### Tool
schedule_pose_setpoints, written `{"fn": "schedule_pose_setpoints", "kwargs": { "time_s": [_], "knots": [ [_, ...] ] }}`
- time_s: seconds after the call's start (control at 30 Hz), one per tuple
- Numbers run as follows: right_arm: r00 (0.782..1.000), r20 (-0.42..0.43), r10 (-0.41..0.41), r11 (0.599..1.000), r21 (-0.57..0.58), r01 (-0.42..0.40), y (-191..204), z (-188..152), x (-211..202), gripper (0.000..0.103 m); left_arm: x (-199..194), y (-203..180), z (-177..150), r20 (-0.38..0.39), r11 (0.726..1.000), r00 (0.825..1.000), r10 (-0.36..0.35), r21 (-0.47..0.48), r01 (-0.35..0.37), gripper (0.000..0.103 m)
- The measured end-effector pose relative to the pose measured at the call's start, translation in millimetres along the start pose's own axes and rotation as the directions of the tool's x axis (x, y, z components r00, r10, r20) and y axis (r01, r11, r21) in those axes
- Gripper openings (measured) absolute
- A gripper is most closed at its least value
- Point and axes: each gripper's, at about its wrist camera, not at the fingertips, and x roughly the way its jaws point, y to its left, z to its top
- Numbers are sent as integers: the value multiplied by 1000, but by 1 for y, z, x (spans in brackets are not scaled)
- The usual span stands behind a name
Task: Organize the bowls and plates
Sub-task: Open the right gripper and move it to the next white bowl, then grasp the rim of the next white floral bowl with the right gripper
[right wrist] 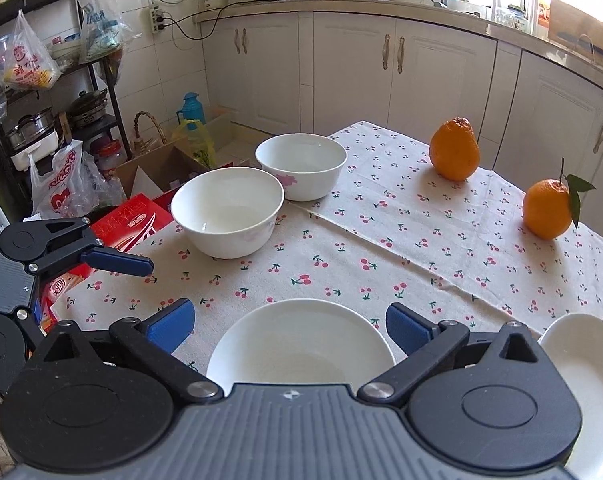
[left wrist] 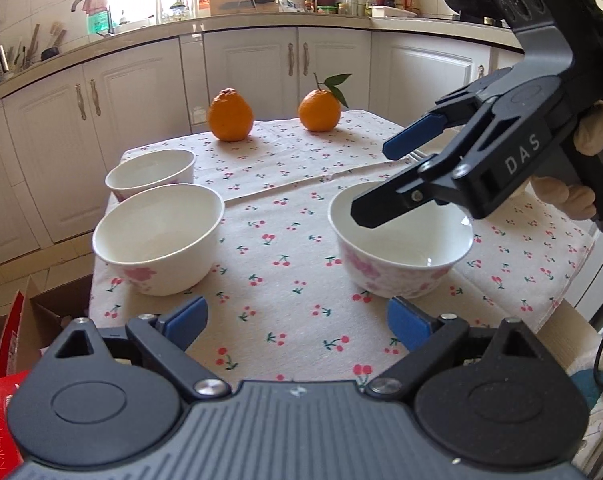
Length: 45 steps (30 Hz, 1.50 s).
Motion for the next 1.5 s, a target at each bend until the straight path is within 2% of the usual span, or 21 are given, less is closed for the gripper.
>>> {"fn": "schedule_pose_setpoints", "kwargs": {
  "time_s": [0.23,0.73,1.17,1.5],
  "knots": [
    [999,3,32,999,-31,-32,12,15,9,103,-1,22,-5,2,998,998,60,-34,-59,96],
    [996,-38,83,991,-98,-86,16,54,43,103,15,59,6,31,990,989,141,-27,-140,96],
    [984,-93,150,982,-103,-159,11,80,89,101,38,75,14,24,991,991,132,-22,-131,96],
    [971,-142,192,976,-77,-205,3,96,124,92,47,81,15,29,994,994,104,-29,-103,96]
  ]
}}
